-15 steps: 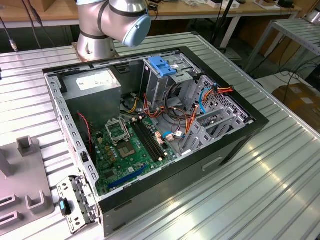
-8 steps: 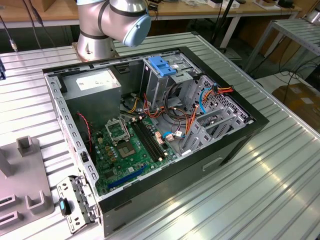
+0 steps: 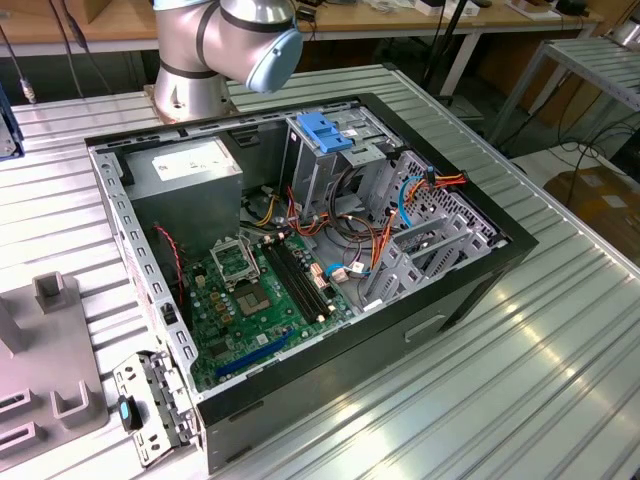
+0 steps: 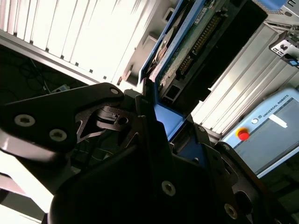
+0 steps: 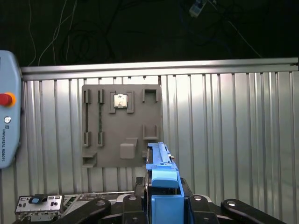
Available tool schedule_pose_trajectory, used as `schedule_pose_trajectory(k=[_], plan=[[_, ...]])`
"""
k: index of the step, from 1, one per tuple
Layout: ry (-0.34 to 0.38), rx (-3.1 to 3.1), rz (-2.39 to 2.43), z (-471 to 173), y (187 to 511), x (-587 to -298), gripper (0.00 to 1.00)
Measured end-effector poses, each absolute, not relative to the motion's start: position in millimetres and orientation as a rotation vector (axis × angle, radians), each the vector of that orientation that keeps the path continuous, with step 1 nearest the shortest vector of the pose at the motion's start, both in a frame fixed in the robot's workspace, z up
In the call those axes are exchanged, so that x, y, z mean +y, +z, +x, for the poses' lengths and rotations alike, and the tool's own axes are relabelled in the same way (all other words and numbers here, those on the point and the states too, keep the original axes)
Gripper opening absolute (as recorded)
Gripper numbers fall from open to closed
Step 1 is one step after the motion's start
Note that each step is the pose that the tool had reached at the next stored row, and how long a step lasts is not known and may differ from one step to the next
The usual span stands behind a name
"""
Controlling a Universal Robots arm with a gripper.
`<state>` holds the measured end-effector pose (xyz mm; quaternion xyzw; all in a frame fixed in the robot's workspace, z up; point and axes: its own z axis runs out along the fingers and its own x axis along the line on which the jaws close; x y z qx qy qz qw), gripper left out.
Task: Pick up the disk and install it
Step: 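Pick up the disk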
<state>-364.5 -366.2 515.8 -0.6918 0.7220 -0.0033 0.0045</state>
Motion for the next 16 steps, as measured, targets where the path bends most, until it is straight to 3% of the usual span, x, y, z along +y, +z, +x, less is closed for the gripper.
schedule_pose_trajectory(k=[16], plan=[[-0.010, 2.262, -2.167, -345, 516, -366, 0.37]])
